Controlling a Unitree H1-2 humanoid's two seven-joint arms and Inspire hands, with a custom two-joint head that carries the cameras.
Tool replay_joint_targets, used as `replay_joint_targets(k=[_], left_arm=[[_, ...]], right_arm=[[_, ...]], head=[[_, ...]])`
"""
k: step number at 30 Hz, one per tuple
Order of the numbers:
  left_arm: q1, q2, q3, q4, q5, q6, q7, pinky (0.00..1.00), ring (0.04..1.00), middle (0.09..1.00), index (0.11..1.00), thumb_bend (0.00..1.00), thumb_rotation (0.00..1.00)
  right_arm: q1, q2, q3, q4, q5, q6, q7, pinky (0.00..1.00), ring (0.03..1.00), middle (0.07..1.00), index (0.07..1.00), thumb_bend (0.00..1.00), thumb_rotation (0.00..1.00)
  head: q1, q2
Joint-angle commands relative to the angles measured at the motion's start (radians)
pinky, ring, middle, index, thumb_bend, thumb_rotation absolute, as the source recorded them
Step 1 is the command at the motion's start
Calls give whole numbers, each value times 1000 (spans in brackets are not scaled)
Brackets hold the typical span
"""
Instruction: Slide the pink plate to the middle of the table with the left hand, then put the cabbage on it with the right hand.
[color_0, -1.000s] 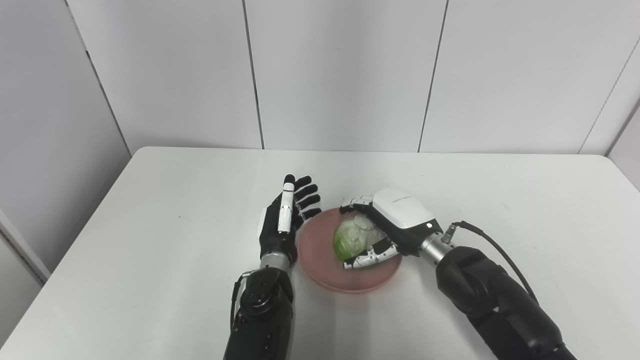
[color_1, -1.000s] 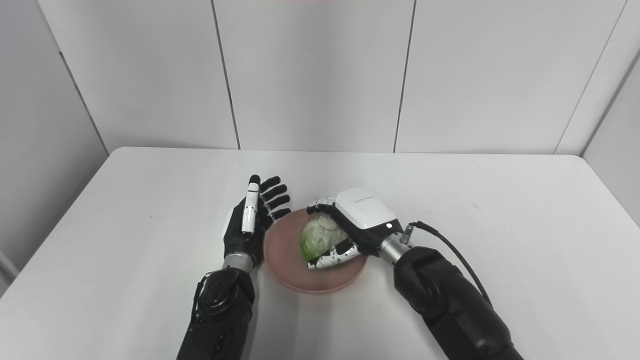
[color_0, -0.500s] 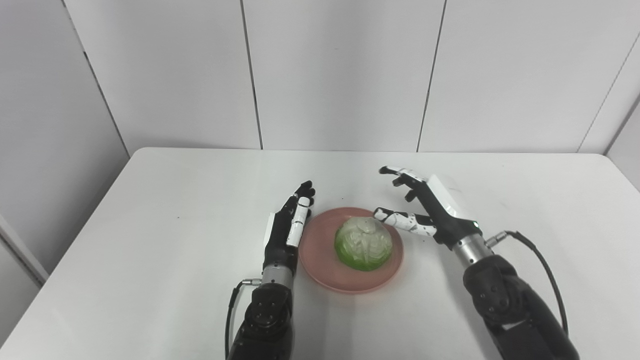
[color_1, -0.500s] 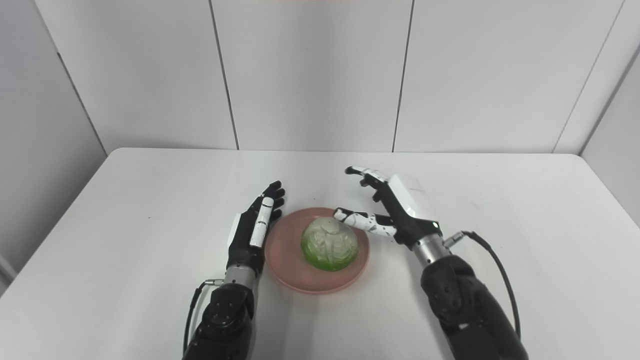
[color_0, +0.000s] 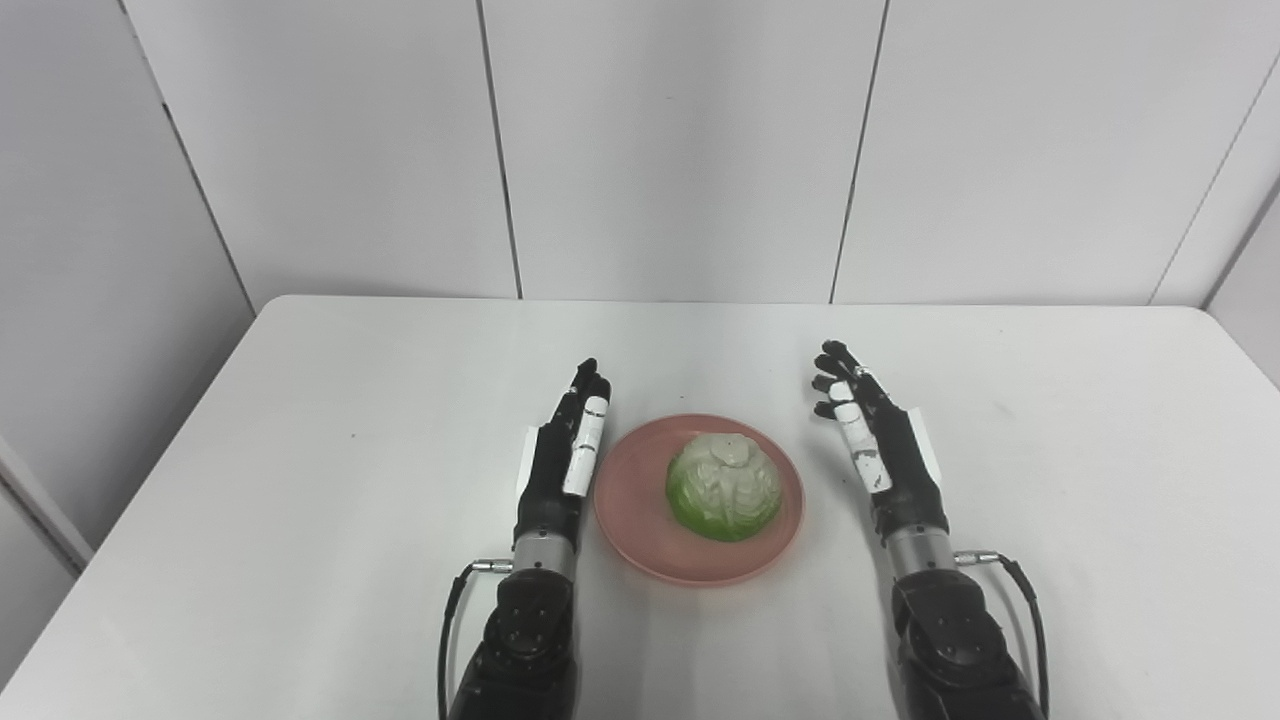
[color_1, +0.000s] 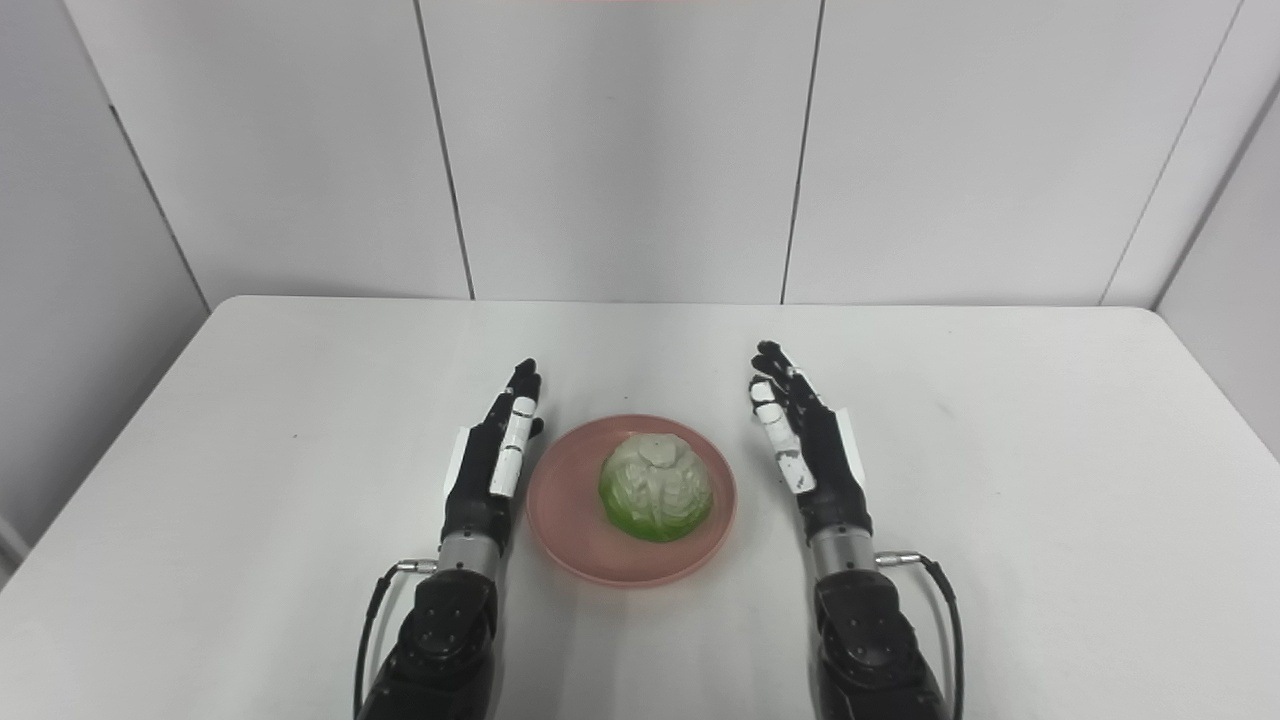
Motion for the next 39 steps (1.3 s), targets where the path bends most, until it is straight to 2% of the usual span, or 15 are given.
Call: replay_joint_targets(k=[1, 7, 10, 14, 19, 24, 39], left_arm=[[0, 12, 10, -1, 2, 4, 25, 968, 979, 955, 907, 622, 1000], [-1, 5, 17, 2, -12, 7, 21, 952, 968, 948, 898, 626, 1000], [0, 5, 19, 1, -24, 8, 11, 977, 982, 957, 907, 617, 1000], [2, 1, 18, -13, -27, 32, 19, 988, 981, 947, 901, 611, 1000], [2, -3, 18, -18, -37, 33, 15, 959, 968, 944, 903, 603, 1000], [5, -6, 16, -30, -46, 36, 7, 996, 981, 943, 906, 580, 1000], [20, 5, 5, -67, -68, 67, -7, 991, 962, 917, 896, 560, 1000]], right_arm=[[5, 26, 4, -2, 5, 32, -9, 793, 829, 863, 868, 753, 1000], [19, 18, 26, -2, -24, 46, -8, 823, 851, 882, 877, 744, 1000], [23, 16, 27, 5, -32, 46, -12, 826, 854, 886, 879, 753, 1000], [28, 15, 22, -16, -29, 77, -6, 830, 857, 886, 893, 742, 1000], [30, 15, 16, -27, -15, 104, 3, 834, 864, 891, 912, 746, 1000], [31, 13, 17, -30, -17, 108, -3, 819, 856, 888, 915, 752, 1000], [51, 19, 10, -58, 4, 127, -4, 819, 852, 888, 912, 744, 1000]], head=[[1, -1], [1, -1], [1, -1], [4, 4], [4, 5], [1, 6], [-10, 11]])
